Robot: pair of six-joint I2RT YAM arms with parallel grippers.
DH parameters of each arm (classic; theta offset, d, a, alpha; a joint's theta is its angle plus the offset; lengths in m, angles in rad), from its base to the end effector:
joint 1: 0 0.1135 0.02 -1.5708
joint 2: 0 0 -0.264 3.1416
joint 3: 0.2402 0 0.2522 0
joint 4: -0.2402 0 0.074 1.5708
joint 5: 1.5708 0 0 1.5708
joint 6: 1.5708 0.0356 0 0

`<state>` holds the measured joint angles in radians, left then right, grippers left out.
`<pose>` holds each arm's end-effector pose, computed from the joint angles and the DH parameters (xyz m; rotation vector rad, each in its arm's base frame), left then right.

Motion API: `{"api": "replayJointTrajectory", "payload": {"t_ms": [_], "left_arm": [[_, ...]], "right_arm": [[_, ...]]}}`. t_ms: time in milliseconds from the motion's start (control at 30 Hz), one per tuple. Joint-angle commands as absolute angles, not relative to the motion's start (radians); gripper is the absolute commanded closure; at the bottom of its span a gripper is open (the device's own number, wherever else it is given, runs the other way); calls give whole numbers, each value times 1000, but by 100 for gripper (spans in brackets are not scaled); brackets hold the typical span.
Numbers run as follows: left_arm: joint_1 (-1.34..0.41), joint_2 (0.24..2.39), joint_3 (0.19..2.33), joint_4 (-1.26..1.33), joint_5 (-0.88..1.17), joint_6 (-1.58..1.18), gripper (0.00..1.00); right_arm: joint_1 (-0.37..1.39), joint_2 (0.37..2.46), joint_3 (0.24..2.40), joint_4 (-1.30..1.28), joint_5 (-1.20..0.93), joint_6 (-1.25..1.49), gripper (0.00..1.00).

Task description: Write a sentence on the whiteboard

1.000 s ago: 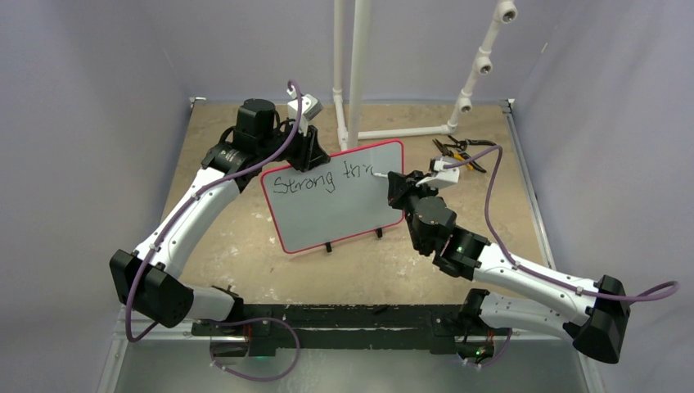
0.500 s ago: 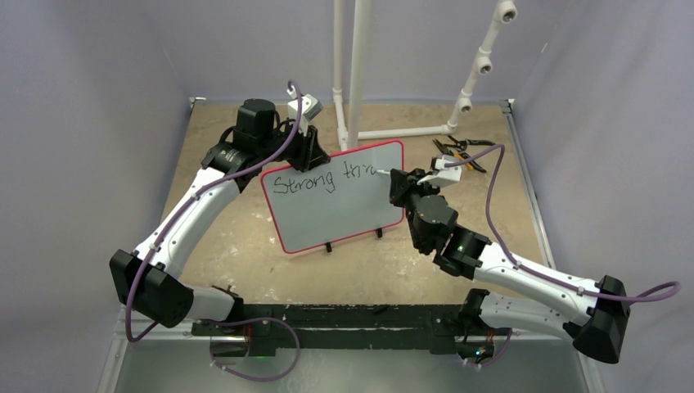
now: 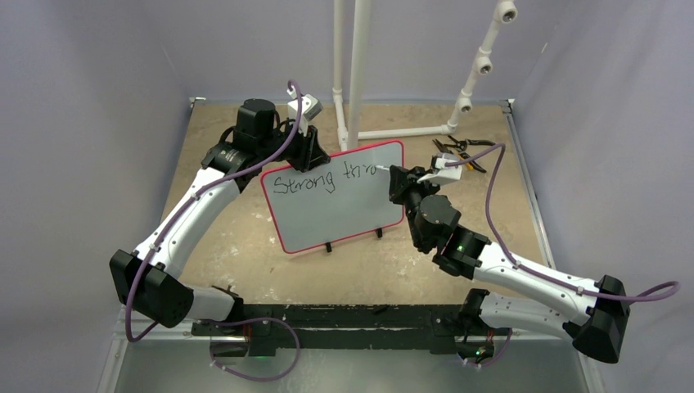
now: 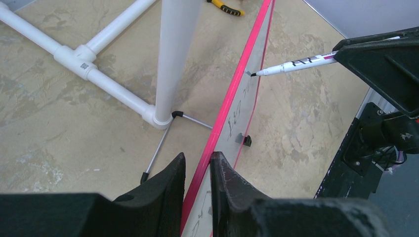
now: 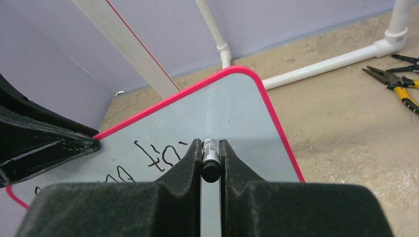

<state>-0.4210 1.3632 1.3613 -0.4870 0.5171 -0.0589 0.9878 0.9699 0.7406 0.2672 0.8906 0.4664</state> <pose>0.2696 -0.1400 0.3821 0.6950 1.9734 -0.8258 0.1438 0.1678 0.3377 0.3103 1.5347 0.4683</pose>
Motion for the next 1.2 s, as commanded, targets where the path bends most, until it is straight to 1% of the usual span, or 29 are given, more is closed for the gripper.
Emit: {"api": "replayJointTrajectory", "payload": {"t_ms": [0,400,833,1167], "left_arm": [[-423,1362,1355,-540,506,-69,100],[-423,1374,1353,-528,512,-80,100],[-423,1385,1353,-536,516,-81,100],[-423,1384,1357,-541,517,-87,100]], "right_arm": [[985,989,789,326,872,440,100],[985,983,779,305,856,453,100],[982,865,735,291,776,395,100],[900,813,705,301,680,367,100]]}}
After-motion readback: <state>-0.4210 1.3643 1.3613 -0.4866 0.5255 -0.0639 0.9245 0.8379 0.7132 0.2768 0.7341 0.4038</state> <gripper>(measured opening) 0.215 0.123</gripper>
